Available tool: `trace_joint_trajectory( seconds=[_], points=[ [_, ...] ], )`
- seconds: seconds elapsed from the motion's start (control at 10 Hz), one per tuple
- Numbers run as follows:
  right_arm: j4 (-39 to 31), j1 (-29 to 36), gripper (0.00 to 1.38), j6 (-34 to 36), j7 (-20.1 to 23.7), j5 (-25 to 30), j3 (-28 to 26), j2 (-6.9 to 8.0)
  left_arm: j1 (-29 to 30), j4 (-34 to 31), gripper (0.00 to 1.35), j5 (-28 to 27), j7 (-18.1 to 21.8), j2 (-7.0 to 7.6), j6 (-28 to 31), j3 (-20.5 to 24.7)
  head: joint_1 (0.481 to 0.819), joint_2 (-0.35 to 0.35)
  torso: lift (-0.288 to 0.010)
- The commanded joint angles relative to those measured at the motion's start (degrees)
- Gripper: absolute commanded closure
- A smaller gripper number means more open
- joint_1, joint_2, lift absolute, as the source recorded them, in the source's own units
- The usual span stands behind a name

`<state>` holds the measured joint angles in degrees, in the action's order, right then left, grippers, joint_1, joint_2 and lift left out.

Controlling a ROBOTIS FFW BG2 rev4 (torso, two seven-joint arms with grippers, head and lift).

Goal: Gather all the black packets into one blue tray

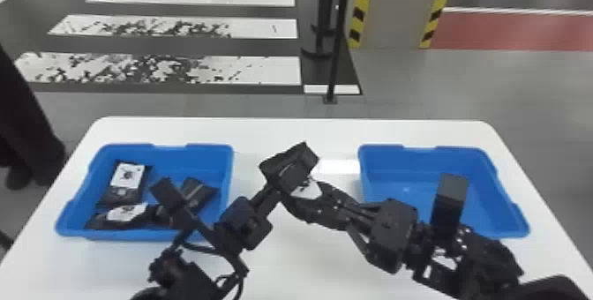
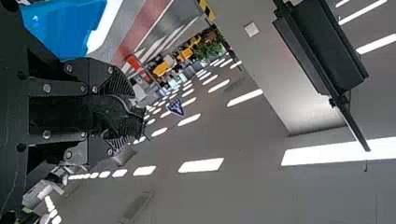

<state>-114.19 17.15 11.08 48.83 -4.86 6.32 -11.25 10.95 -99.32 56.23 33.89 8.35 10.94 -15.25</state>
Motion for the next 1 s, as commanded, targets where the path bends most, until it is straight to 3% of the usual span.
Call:
trace_joint_trajectory(
  seconds=[0.0,0.2,0.3,0.5,0.6,0.9],
  points=[
    [0.07,-0.14,1.28,0.03,-0.05,0.06,-0.04,0.0,0.16,-0.03,1.21,-1.27,0.04,0.26,0.59,-0.86,0.695,-0.047,-0.11],
    [0.21,-0.14,1.28,0.03,-0.05,-0.06,-0.26,0.09,0.3,-1.02,1.21,-0.02,0.22,0.35,0.17,-1.09,0.695,-0.06,-0.11],
    [0.49,-0.14,1.14,1.57,-0.14,-0.51,-0.72,0.18,1.14,-2.99,1.21,0.21,0.65,0.44,1.85,-0.18,0.695,-0.063,-0.11],
    [1.76,0.56,0.24,1.86,-0.14,-2.8,-2.66,0.53,2.55,-4.95,1.21,-0.13,1.09,0.53,2.56,1.77,0.695,-0.067,-0.11],
    [1.76,0.99,0.05,1.86,-0.14,-3.25,-4.26,0.7,3.25,-4.81,1.21,-0.93,1.27,0.53,2.56,3.02,0.695,-0.068,-0.11],
    [3.59,1.41,0.15,1.71,-0.23,-2.8,-12.15,1.23,6.77,-7.77,1.21,-4.25,1.97,0.79,2.28,8.62,0.695,-0.088,-0.11]
  ],
)
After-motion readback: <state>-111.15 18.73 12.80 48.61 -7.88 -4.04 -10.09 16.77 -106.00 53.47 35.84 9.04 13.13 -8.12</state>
